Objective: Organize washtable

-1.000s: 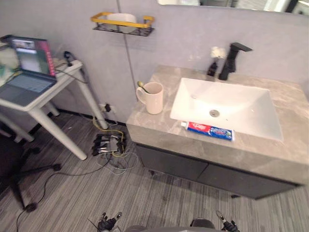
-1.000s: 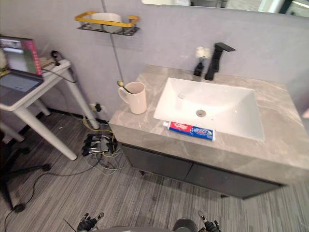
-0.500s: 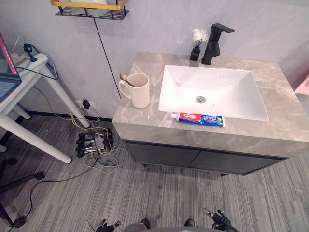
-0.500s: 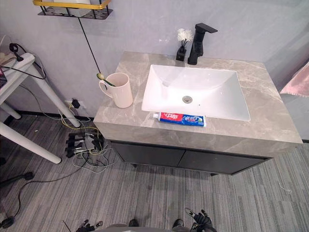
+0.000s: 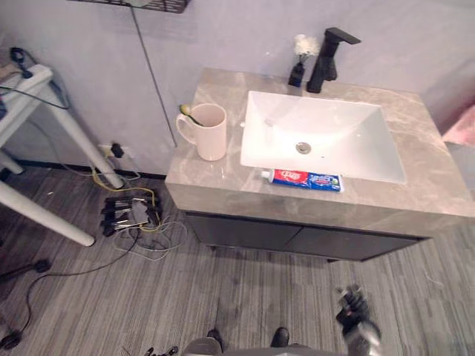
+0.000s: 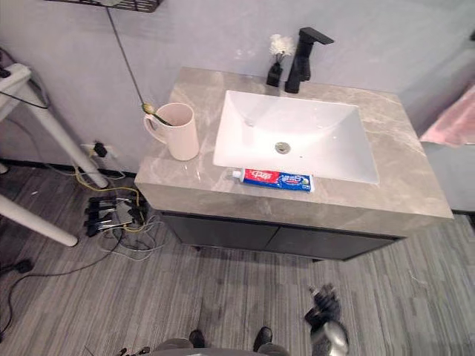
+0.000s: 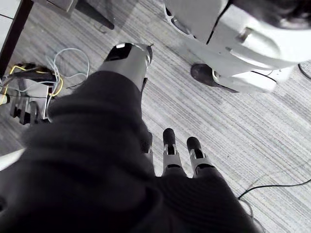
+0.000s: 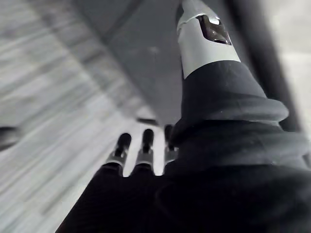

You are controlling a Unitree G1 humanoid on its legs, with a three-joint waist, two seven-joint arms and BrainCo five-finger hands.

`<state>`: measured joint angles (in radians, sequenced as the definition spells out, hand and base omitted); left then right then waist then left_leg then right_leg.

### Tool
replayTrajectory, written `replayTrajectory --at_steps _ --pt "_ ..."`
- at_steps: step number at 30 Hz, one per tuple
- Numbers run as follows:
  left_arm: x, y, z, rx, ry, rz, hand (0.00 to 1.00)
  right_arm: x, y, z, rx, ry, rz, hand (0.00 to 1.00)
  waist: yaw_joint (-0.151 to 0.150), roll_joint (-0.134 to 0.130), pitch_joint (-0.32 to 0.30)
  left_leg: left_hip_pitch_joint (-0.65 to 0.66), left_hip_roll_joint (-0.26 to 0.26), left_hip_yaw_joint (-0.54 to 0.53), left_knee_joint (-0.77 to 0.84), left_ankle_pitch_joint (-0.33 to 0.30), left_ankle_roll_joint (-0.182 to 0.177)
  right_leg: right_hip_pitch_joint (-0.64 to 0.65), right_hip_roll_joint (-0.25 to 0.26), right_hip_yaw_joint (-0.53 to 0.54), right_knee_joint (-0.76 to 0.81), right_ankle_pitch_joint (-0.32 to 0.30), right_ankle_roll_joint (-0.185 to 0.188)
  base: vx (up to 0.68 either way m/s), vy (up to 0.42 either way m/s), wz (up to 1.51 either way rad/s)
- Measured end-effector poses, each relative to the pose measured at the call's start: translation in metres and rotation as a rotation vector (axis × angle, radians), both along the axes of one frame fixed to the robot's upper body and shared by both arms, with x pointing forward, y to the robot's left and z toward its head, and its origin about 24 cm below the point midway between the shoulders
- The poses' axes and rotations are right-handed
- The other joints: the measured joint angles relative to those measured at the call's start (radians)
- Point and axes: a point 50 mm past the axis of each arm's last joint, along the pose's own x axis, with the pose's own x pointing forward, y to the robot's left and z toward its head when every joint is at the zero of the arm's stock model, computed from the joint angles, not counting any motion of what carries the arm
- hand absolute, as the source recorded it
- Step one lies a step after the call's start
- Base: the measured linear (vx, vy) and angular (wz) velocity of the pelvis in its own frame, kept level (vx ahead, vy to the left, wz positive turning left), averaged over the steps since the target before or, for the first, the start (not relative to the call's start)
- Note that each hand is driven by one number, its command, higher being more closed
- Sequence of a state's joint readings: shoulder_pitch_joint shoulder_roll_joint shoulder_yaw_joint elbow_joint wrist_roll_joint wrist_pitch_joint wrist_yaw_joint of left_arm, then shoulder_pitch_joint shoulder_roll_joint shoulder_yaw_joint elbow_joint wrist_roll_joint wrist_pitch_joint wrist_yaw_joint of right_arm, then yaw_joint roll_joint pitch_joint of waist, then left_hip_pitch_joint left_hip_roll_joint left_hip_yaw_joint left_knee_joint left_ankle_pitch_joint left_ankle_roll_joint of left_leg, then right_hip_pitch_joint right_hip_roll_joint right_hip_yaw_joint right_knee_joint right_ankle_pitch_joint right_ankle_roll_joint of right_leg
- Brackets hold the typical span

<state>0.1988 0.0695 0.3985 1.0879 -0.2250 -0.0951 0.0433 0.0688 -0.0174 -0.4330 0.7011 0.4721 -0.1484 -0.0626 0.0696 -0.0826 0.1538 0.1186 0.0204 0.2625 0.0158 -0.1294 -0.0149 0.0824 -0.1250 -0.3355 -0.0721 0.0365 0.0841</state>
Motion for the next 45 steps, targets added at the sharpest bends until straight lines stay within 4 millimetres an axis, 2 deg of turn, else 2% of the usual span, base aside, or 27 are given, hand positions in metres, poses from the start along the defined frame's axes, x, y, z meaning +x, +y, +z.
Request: replayTrajectory --at_steps 2,6,10,15,18,21,24,26,30,36,41,45 --pt "-0.002 0.003 0.001 0.007 0.003 -0.001 0.0 -0.003 -0.033 0.02 -0.083 -0.077 -0.132 0.0 -0.001 -0.017 -0.011 0.003 -0.001 0.015 0.025 -0.022 0.004 -0.001 -0.006 0.016 0.001 0.003 0.004 -0.02 0.048 -0.23" --pt "-0.002 0.006 0.003 0.009 -0.016 -0.015 0.0 -0.008 -0.079 0.055 -0.238 -0.154 -0.282 0.0 -0.007 -0.033 -0.022 0.003 -0.006 0.019 0.028 -0.029 0.014 -0.014 -0.018 0.032 0.018 0.004 0.005 -0.01 0.039 -0.07" --pt "0.0 0.005 0.003 0.009 -0.019 -0.031 0.0 0.0 -0.108 0.092 -0.366 -0.246 -0.357 0.0 -0.01 -0.034 -0.023 -0.001 -0.009 0.012 0.037 -0.032 0.018 -0.015 -0.021 0.035 0.019 0.013 0.002 -0.02 0.01 -0.02" --pt "0.003 0.004 0.003 0.013 -0.015 -0.098 0.0 0.033 -0.128 0.141 -0.536 -0.356 -0.332 0.0 -0.009 -0.033 -0.026 -0.026 -0.014 -0.028 0.058 -0.032 0.018 -0.016 -0.027 0.022 0.019 0.017 0.003 -0.05 -0.023 0.1" --pt "0.002 0.001 0.002 0.011 -0.005 -0.136 0.0 0.054 -0.126 0.172 -0.632 -0.437 -0.254 0.0 -0.007 -0.024 -0.031 -0.04 -0.02 -0.048 0.071 -0.031 0.019 -0.014 -0.031 0.006 0.019 0.018 0.004 -0.06 -0.02 0.17" --pt "-0.011 -0.001 0.002 0.001 0.022 -0.145 0.0 0.096 -0.1 0.214 -0.767 -0.557 -0.014 0.0 0.0 -0.021 -0.039 -0.041 -0.02 -0.061 0.075 -0.031 0.019 -0.013 -0.033 0.0 0.019 0.021 0.009 -0.07 -0.023 0.08" --pt "-0.018 -0.001 0.001 -0.004 0.038 -0.171 0.0 0.122 -0.08 0.233 -0.833 -0.613 0.172 0.0 0.001 -0.022 -0.04 -0.051 -0.021 -0.073 0.084 -0.031 0.019 -0.016 -0.035 -0.012 0.019 0.023 0.009 -0.06 -0.021 0.11" --pt "-0.026 -0.005 0.001 -0.014 0.053 -0.187 0.0 0.143 -0.062 0.246 -0.912 -0.617 0.393 0.0 0.006 -0.023 -0.039 -0.059 -0.022 -0.08 0.088 -0.03 0.02 -0.018 -0.036 -0.019 0.019 0.027 0.005 -0.04 -0.007 0.09" --pt "-0.03 -0.004 0.002 -0.007 0.05 -0.208 0.0 0.158 -0.051 0.247 -0.998 -0.552 0.623 0.0 0.028 -0.027 -0.04 -0.073 -0.027 -0.101 0.093 -0.027 0.025 -0.018 -0.035 -0.04 0.019 0.03 0.001 -0.01 -0.001 0.15" --pt "-0.029 -0.004 0.003 -0.014 0.036 -0.255 0.0 0.169 -0.045 0.237 -1.076 -0.404 0.885 0.0 0.03 -0.028 -0.039 -0.091 -0.025 -0.129 0.093 -0.019 0.037 -0.016 -0.035 -0.071 0.017 0.05 -0.014 0.0 -0.002 0.16" --pt "-0.028 -0.004 0.003 -0.028 0.025 -0.277 0.0 0.173 -0.045 0.239 -1.133 -0.333 1.002 0.0 0.031 -0.031 -0.033 -0.092 -0.026 -0.136 0.092 -0.014 0.045 -0.016 -0.037 -0.073 0.013 0.077 -0.02 -0.03 0.021 0.02" --pt "-0.026 -0.003 0.004 -0.029 0.017 -0.285 0.0 0.178 -0.044 0.245 -1.152 -0.328 1.019 0.0 0.032 -0.039 -0.015 -0.094 -0.031 -0.136 0.092 -0.008 0.052 -0.018 -0.041 -0.073 0.013 0.08 -0.023 -0.07 0.016 0.0"
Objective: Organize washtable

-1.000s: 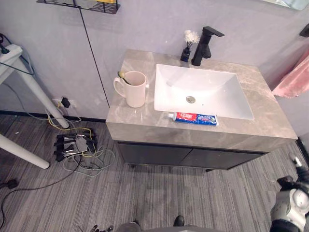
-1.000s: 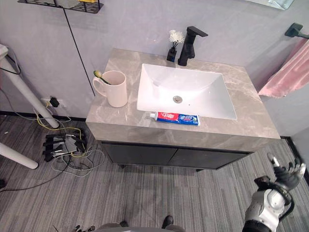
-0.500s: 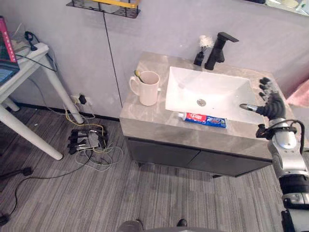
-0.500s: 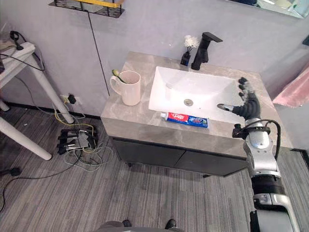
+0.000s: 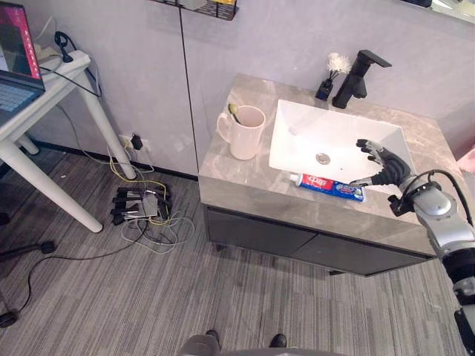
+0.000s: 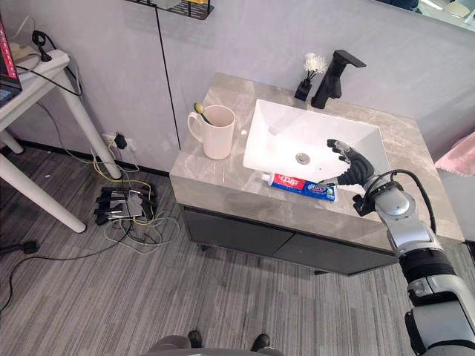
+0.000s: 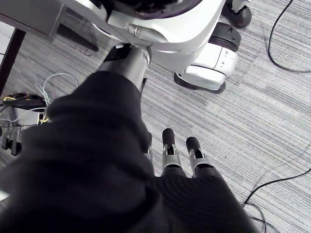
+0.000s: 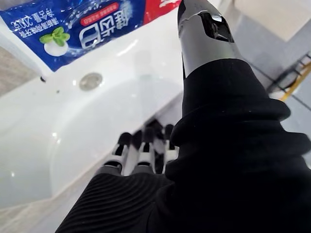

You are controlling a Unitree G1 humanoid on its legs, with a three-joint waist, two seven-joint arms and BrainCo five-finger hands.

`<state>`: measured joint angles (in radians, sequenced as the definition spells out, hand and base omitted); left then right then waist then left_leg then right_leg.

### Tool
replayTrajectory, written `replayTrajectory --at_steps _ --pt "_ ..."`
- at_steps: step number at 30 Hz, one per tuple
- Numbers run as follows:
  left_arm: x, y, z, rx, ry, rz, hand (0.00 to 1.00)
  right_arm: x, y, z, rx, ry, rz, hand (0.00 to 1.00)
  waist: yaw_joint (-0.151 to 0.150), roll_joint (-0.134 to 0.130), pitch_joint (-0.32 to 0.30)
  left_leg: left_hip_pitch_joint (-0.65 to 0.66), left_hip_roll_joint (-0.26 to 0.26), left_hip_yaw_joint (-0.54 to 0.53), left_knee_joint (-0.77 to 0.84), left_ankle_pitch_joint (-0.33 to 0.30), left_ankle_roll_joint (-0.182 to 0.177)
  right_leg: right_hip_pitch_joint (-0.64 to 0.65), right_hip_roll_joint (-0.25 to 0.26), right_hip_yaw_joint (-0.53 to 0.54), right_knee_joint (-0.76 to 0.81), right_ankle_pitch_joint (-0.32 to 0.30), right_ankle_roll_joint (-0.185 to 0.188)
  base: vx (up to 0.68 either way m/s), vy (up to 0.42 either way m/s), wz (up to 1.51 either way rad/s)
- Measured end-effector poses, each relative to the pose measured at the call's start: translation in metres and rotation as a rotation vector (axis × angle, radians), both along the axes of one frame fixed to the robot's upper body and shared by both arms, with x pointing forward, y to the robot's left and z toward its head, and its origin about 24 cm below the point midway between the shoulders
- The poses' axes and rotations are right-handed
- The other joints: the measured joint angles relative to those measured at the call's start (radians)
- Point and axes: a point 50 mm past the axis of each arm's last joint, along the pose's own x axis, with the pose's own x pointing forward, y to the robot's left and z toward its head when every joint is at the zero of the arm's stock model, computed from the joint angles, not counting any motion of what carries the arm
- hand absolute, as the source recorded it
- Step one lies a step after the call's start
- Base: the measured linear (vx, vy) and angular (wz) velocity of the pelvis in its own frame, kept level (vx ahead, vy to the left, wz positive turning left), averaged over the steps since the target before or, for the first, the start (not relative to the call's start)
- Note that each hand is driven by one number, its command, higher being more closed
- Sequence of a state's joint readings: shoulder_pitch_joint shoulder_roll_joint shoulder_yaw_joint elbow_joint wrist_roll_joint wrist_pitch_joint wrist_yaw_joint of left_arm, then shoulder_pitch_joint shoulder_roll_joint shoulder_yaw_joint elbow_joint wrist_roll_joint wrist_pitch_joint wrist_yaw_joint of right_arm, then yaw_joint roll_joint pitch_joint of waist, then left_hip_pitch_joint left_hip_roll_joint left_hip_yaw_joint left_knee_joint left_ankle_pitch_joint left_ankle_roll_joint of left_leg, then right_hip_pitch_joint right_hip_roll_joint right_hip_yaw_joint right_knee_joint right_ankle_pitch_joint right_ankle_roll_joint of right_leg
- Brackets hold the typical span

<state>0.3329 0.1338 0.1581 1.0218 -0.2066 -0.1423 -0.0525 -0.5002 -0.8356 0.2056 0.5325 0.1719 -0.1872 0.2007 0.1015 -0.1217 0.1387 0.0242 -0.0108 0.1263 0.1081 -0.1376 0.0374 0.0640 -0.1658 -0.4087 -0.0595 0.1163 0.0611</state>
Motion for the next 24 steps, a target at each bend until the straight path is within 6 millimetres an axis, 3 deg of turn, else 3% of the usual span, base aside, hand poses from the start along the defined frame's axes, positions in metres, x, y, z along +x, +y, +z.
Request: replayTrajectory --at_steps 5,14,24 --pt "0.001 0.0 0.0 -0.006 -0.007 -0.004 0.0 0.001 -0.008 0.0 -0.009 0.016 -0.035 0.0 0.021 0.0 0.02 -0.026 -0.006 -0.005 -0.007 0.022 -0.005 -0.025 -0.005 -0.002 -0.002 0.0 0.0 -0.08 -0.01 0.01" --pt "0.001 0.003 0.001 0.001 -0.009 -0.008 0.0 0.002 -0.003 -0.007 -0.035 0.053 -0.013 0.0 0.024 -0.026 0.053 -0.056 -0.011 -0.035 -0.063 0.066 -0.029 -0.075 -0.003 -0.004 0.0 0.0 0.0 -0.08 -0.021 0.02" --pt "0.002 0.004 0.003 0.006 -0.025 -0.011 0.0 0.0 -0.006 -0.004 -0.092 0.075 0.002 0.0 0.043 -0.048 0.086 -0.115 -0.008 -0.059 -0.046 0.08 -0.019 -0.126 0.007 -0.005 0.002 0.0 0.001 0.0 0.0 0.0"
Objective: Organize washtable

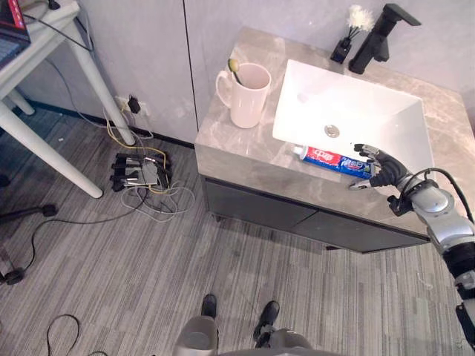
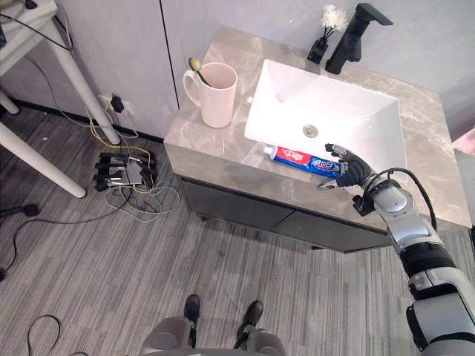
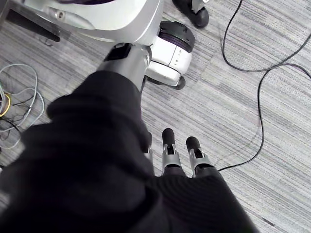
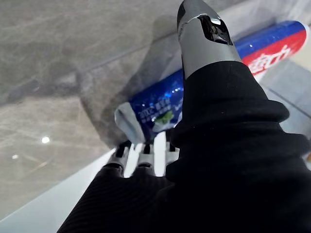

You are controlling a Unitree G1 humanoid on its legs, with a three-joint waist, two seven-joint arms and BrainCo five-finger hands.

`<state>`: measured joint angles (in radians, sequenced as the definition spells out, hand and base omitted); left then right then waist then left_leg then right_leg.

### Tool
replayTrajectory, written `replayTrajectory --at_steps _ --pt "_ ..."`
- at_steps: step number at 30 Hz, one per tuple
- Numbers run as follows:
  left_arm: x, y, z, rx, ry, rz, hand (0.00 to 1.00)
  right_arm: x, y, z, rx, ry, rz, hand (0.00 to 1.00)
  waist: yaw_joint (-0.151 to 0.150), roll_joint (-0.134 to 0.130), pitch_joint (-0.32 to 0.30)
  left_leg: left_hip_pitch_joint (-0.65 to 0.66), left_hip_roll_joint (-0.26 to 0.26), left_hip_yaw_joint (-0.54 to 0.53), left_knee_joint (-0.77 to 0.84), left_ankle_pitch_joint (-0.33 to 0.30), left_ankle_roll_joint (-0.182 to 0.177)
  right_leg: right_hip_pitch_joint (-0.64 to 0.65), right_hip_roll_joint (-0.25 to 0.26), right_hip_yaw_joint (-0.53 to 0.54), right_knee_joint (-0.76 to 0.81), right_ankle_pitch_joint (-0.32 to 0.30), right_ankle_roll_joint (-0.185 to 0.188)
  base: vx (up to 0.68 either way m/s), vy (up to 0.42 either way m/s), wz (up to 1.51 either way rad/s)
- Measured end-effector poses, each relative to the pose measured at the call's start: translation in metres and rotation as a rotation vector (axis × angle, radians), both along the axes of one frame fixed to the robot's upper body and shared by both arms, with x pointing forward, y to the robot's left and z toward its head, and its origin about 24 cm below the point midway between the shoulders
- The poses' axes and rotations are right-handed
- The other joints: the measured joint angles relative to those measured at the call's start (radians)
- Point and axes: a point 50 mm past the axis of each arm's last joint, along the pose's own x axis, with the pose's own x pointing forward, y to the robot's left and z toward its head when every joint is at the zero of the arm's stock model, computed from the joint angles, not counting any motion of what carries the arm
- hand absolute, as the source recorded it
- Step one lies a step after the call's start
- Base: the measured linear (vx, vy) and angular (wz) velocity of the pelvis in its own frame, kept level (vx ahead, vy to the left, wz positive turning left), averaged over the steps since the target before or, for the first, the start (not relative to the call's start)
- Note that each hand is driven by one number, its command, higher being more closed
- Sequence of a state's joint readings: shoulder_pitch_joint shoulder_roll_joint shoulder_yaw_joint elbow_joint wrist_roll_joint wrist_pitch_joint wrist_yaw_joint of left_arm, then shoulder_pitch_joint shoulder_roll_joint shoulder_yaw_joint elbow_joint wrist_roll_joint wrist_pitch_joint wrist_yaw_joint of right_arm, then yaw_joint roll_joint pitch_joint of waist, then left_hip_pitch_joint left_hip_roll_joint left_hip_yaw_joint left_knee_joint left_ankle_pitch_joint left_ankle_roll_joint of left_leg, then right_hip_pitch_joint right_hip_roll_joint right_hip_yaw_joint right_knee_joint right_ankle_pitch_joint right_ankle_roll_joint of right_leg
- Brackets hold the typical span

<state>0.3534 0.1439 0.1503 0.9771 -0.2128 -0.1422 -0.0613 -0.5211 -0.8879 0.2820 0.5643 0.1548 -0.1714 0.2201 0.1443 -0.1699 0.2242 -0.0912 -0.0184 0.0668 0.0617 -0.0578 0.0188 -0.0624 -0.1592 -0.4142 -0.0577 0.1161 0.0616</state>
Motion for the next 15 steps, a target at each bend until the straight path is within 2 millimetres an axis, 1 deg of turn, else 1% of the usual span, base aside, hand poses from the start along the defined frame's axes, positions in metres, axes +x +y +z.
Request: replayTrajectory --at_steps 1,3,4,9,15 --pt "0.001 0.001 0.001 0.001 -0.009 0.006 0.0 0.0 -0.001 0.001 -0.008 0.001 -0.002 0.0 0.007 -0.005 0.006 -0.01 0.001 -0.003 0.007 0.0 0.0 -0.005 0.0 -0.002 0.0 0.0 0.0 0.01 0.011 0.1" --pt "0.003 0.002 0.001 0.003 -0.015 0.008 0.0 0.001 0.0 0.003 -0.009 -0.005 0.002 0.0 0.01 -0.013 0.012 -0.025 0.0 -0.01 0.012 0.0 0.0 -0.014 -0.001 -0.009 0.0 0.001 0.001 0.01 0.011 0.09" --pt "0.003 0.002 0.001 0.005 -0.017 0.008 0.0 0.003 0.002 0.006 -0.011 -0.012 0.01 1.0 0.01 -0.018 0.02 -0.026 0.001 -0.011 0.013 0.0 0.0 -0.014 -0.001 -0.01 0.0 0.002 0.002 0.01 0.02 0.04" --pt "0.005 0.005 0.003 0.014 -0.023 0.003 0.0 0.002 0.007 0.011 -0.06 -0.022 0.053 1.0 0.012 -0.035 0.037 -0.028 0.002 -0.011 0.014 0.0 0.0 -0.016 0.0 -0.011 0.0 0.002 0.002 0.0 0.0 0.0" --pt "0.005 0.005 0.003 0.014 -0.024 0.002 0.0 0.002 0.007 0.011 -0.061 -0.022 0.051 1.0 0.019 -0.035 0.038 -0.028 0.003 -0.011 0.014 0.002 -0.003 -0.015 0.002 -0.012 0.0 0.002 0.002 0.0 0.0 0.0"
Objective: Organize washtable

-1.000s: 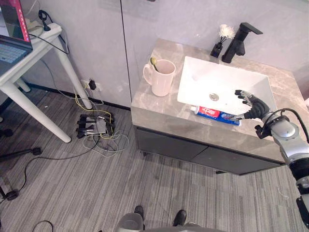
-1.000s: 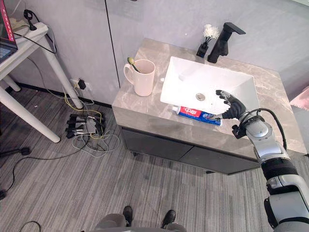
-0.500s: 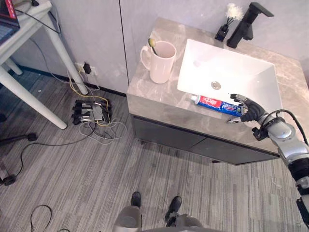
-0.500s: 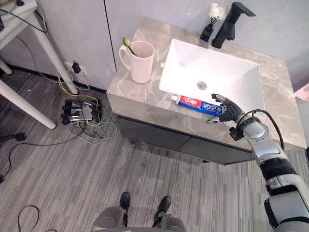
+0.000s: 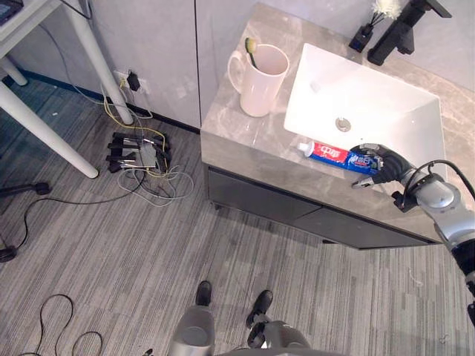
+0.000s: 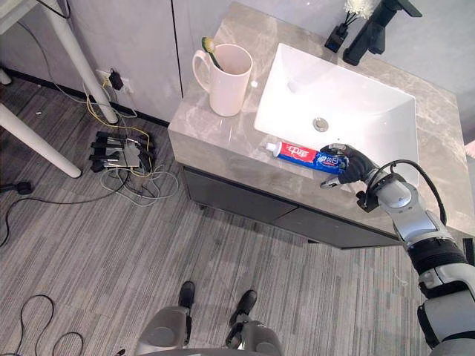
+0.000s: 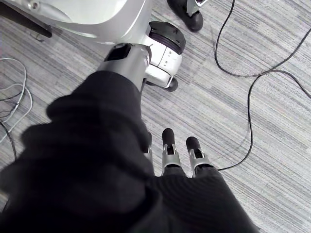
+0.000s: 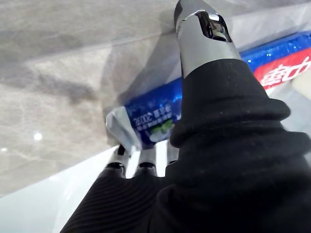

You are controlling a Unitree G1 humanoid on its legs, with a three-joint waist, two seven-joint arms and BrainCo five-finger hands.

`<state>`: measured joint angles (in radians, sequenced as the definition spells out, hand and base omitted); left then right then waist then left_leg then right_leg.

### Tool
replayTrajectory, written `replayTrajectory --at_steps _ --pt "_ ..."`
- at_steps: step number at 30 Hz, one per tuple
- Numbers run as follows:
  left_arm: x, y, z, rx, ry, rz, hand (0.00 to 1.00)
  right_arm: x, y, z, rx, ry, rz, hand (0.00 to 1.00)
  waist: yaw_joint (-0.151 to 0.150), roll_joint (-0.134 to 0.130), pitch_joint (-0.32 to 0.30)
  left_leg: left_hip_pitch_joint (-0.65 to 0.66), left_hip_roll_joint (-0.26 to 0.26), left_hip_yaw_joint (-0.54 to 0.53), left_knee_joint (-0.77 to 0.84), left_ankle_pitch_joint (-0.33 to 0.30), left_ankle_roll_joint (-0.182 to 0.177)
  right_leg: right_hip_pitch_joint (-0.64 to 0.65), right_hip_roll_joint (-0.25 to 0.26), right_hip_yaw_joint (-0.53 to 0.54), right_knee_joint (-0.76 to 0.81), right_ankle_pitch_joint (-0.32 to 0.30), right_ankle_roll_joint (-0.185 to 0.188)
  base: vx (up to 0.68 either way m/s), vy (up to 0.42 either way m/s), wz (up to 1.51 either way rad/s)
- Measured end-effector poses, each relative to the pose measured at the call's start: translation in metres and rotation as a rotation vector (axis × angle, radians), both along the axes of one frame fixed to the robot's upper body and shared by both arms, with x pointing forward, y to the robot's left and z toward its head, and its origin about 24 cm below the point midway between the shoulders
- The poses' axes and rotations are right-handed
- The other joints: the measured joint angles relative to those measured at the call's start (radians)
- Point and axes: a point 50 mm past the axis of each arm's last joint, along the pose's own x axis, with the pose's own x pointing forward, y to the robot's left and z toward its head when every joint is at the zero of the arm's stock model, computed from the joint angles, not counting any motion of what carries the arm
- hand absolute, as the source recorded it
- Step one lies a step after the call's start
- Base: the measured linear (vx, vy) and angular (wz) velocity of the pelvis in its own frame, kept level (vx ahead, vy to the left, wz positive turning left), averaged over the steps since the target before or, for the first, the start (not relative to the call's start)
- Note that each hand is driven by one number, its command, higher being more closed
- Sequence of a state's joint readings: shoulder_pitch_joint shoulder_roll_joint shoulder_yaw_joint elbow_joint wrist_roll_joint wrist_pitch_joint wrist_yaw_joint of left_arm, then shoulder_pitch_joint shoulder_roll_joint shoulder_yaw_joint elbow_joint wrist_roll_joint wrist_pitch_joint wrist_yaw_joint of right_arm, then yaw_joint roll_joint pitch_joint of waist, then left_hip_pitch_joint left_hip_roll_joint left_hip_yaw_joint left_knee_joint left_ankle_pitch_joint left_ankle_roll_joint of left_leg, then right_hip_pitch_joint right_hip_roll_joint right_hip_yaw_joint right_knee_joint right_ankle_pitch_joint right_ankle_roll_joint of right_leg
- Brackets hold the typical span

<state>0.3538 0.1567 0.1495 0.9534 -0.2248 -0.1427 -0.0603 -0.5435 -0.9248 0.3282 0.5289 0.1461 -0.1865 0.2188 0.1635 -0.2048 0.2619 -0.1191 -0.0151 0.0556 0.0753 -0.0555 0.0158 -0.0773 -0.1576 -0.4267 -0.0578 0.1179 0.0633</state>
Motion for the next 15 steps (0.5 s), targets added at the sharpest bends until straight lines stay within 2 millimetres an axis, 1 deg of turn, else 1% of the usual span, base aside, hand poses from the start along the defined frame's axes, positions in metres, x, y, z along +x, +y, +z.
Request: replayTrajectory --at_steps 10,12,13,14,15 --pt "0.003 0.0 0.001 0.0 -0.016 0.007 0.0 0.0 -0.004 -0.001 -0.024 0.019 -0.029 1.0 0.008 0.004 0.002 0.012 0.0 -0.023 -0.007 0.012 -0.007 0.019 0.003 -0.02 -0.001 0.0 0.0 -0.01 0.011 0.06" --pt "0.01 0.004 0.005 0.011 -0.074 0.083 0.0 0.0 -0.007 0.001 -0.022 0.015 -0.042 1.0 0.009 0.005 0.002 0.012 0.0 -0.028 -0.008 0.016 -0.007 0.021 0.002 -0.027 -0.001 0.0 0.0 -0.01 0.02 0.11" --pt "0.018 0.012 0.013 0.034 -0.141 0.15 0.0 -0.001 -0.008 0.004 -0.026 0.01 -0.043 1.0 0.006 0.006 0.001 0.012 0.0 -0.031 -0.009 0.017 -0.006 0.024 0.001 -0.03 -0.001 0.0 0.0 -0.01 0.02 0.09" --pt "0.029 0.015 0.02 0.045 -0.215 0.203 0.0 -0.001 -0.009 0.009 -0.022 -0.006 -0.041 1.0 0.006 0.009 0.0 0.012 -0.001 -0.033 -0.008 0.018 -0.006 0.026 0.0 -0.033 -0.001 0.0 0.0 -0.01 0.035 0.12" --pt "0.054 0.018 0.037 0.06 -0.367 0.25 0.0 -0.001 -0.006 0.026 0.024 -0.081 -0.025 1.0 0.005 0.018 -0.003 0.012 -0.002 -0.038 -0.005 0.018 -0.005 0.032 -0.002 -0.037 -0.001 0.0 0.0 -0.02 0.035 0.09"
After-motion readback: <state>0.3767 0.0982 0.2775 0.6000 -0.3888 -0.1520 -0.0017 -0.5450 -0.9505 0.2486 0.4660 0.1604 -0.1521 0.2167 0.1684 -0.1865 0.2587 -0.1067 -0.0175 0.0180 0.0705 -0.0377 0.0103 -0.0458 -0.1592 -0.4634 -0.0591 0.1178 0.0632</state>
